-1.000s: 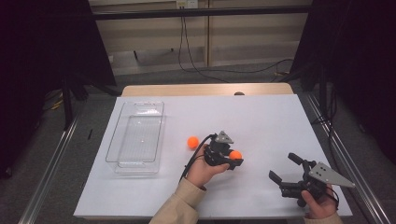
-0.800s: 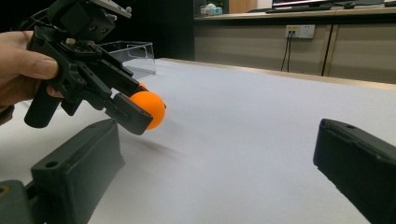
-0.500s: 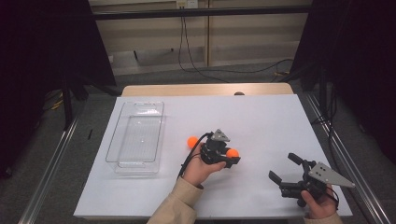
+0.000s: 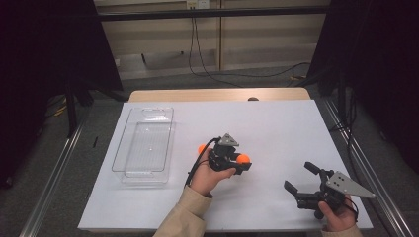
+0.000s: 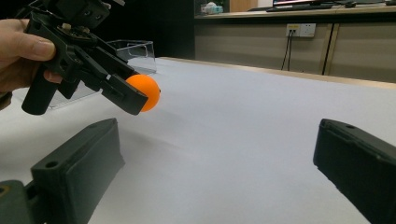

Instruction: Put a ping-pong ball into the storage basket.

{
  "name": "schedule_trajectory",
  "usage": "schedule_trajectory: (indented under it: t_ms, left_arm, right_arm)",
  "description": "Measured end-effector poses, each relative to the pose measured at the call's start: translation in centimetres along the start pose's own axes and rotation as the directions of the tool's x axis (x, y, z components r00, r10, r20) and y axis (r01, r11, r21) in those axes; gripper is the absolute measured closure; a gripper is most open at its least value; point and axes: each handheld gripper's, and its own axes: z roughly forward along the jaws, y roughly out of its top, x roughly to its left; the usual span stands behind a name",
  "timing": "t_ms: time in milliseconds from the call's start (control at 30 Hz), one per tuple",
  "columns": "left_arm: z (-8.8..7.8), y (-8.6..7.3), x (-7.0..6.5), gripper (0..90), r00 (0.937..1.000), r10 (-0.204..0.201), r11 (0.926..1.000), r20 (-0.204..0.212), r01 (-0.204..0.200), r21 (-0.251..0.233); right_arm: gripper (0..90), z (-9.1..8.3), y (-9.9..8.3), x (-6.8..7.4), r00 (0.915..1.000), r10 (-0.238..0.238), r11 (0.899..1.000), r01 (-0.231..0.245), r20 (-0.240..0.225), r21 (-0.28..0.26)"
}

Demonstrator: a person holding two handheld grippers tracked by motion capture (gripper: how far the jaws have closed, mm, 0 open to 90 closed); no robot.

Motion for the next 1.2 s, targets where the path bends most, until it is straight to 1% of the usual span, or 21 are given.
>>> schedule_trajectory:
  t_ms: [133, 267, 400, 833, 867, 967, 1033, 1067, 1200]
  left_arm:
    - [-0.3, 0.1, 0.2, 50.9, 1.0, -0.001, 1.0, -0.005, 0.001, 0.0]
    - [-0.6, 0.2, 0.4, 50.9, 0.9999, -0.016, 0.9998, -0.006, 0.016, -0.013]
    - [-0.7, 0.2, 0.5, 50.9, 0.9997, -0.022, 0.9997, -0.009, 0.022, -0.009]
    - [-2.2, 0.5, 1.1, 50.8, 0.9984, -0.049, 0.9981, -0.026, 0.048, -0.038]
    - [-2.3, 0.5, 1.1, 50.9, 0.9984, -0.05, 0.998, -0.025, 0.049, -0.039]
    - [-2.6, 0.6, 1.2, 50.9, 0.9984, -0.047, 0.9981, -0.031, 0.046, -0.041]
    - [-2.7, 0.6, 1.2, 50.9, 0.9981, -0.053, 0.9976, -0.032, 0.052, -0.046]
    - [-2.8, 0.6, 1.3, 50.9, 0.9983, -0.048, 0.998, -0.033, 0.046, -0.044]
    - [-3.0, 0.6, 1.4, 50.9, 0.9979, -0.053, 0.9974, -0.036, 0.051, -0.051]
  right_arm:
    - [0.6, 0.0, 0.0, 0.0, 1.0, -0.001, 1.0, 0.001, 0.001, 0.0]
    - [0.6, 0.0, 0.0, 0.0, 1.0, 0.005, 1.0, -0.005, 0.003, -0.003]
    - [0.7, -0.1, 0.0, 0.0, 1.0, 0.004, 1.0, -0.004, 0.004, -0.002]
    - [0.7, -0.1, 0.0, 0.0, 1.0, -0.001, 1.0, 0.001, 0.004, 0.001]
    - [0.6, -0.1, 0.0, 0.1, 1.0, 0.005, 1.0, -0.005, 0.005, 0.0]
    - [0.7, -0.1, -0.1, 0.0, 1.0, 0.003, 1.0, -0.003, 0.006, 0.002]
    - [0.6, -0.2, -0.1, 0.0, 1.0, 0.001, 1.0, -0.001, 0.007, 0.002]
    - [0.6, -0.2, -0.1, 0.0, 1.0, 0.004, 1.0, -0.004, 0.007, 0.001]
    - [0.6, -0.2, 0.0, 0.0, 1.0, 0.004, 1.0, -0.004, 0.008, 0.0]
